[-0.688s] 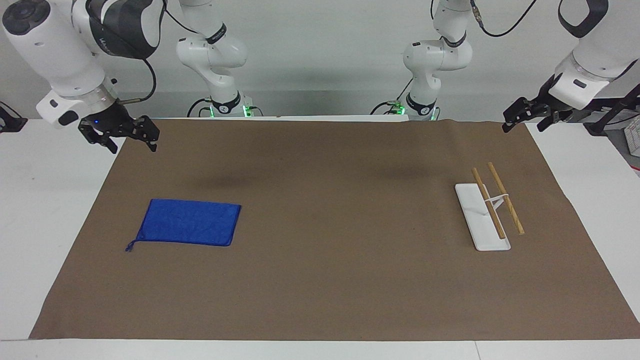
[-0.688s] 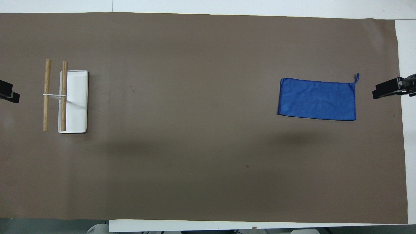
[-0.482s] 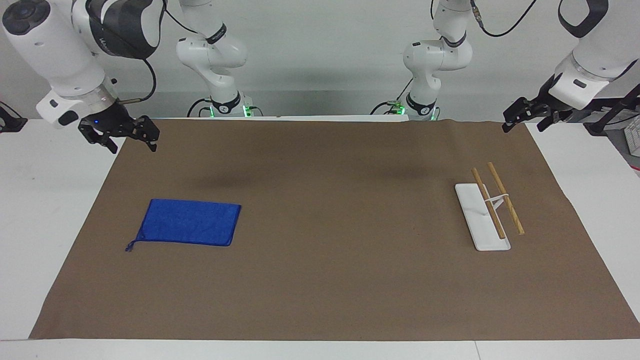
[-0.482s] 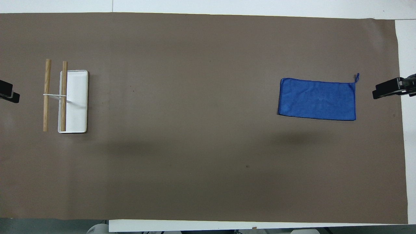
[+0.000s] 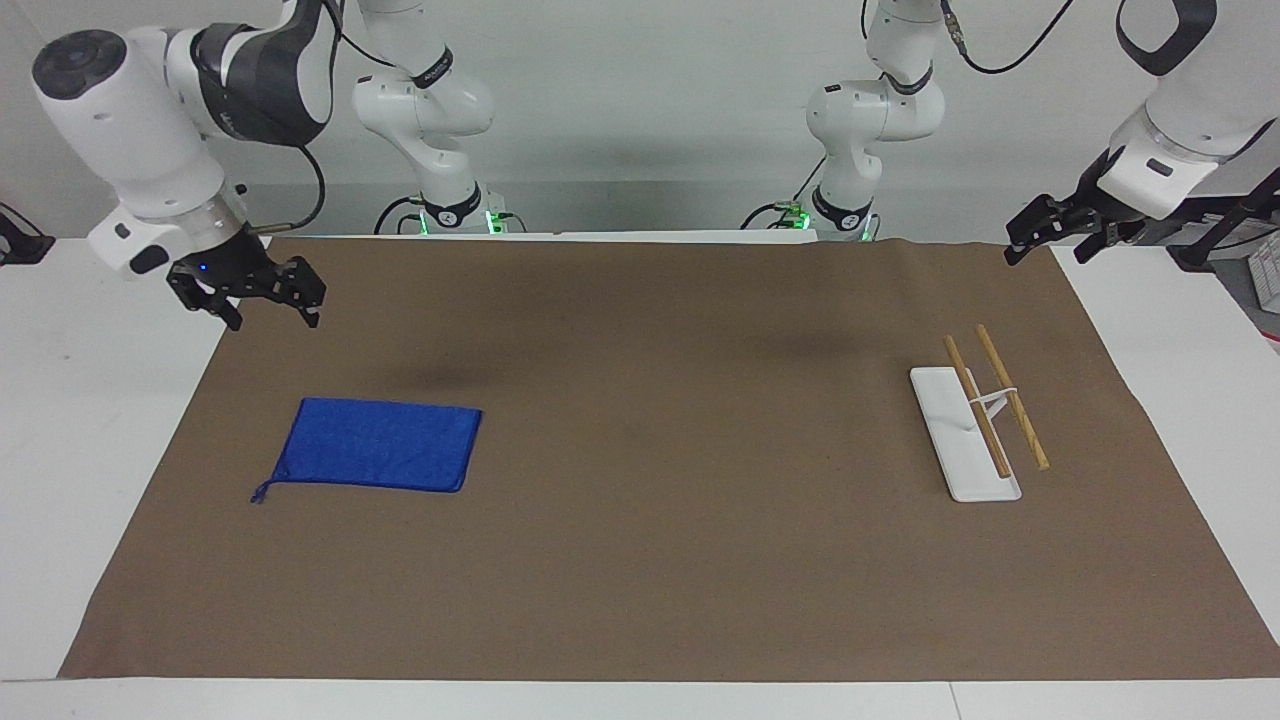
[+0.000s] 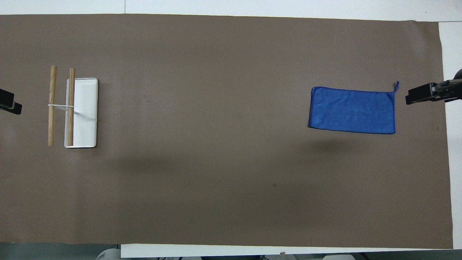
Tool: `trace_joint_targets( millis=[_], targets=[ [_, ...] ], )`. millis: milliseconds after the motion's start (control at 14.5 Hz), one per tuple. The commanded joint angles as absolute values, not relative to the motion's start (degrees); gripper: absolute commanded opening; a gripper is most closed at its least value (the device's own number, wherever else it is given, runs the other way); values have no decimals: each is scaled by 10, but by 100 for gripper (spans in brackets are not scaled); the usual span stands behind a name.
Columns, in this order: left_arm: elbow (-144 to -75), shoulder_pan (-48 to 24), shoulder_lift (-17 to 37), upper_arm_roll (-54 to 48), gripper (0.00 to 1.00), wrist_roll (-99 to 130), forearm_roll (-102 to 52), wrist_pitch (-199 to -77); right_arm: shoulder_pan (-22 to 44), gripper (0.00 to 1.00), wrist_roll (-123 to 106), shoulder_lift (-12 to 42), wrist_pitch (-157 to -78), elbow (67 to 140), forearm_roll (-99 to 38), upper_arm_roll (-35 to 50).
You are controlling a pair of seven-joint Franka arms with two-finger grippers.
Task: Right arm passes towel to left arm to hang
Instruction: 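Reach the right gripper to the blue towel and grasp its edge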
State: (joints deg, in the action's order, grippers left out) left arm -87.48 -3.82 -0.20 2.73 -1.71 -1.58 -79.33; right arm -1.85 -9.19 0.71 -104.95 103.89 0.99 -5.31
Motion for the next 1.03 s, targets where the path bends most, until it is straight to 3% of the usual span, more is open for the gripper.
trace_joint_targets(
  millis=[0, 275, 963],
  targets=[
    [-887, -44, -10, 34, 100, -14, -19, -801, -19, 100, -86, 11, -1186, 1144, 4, -47],
    [-887, -44, -10, 34, 100, -14, -19, -801, -20, 100, -107, 75, -1320, 1194, 4, -47],
    [-887, -44, -10, 34, 100, -14, -19, -801, -28, 99, -137, 128, -1378, 1231, 3, -52]
  ],
)
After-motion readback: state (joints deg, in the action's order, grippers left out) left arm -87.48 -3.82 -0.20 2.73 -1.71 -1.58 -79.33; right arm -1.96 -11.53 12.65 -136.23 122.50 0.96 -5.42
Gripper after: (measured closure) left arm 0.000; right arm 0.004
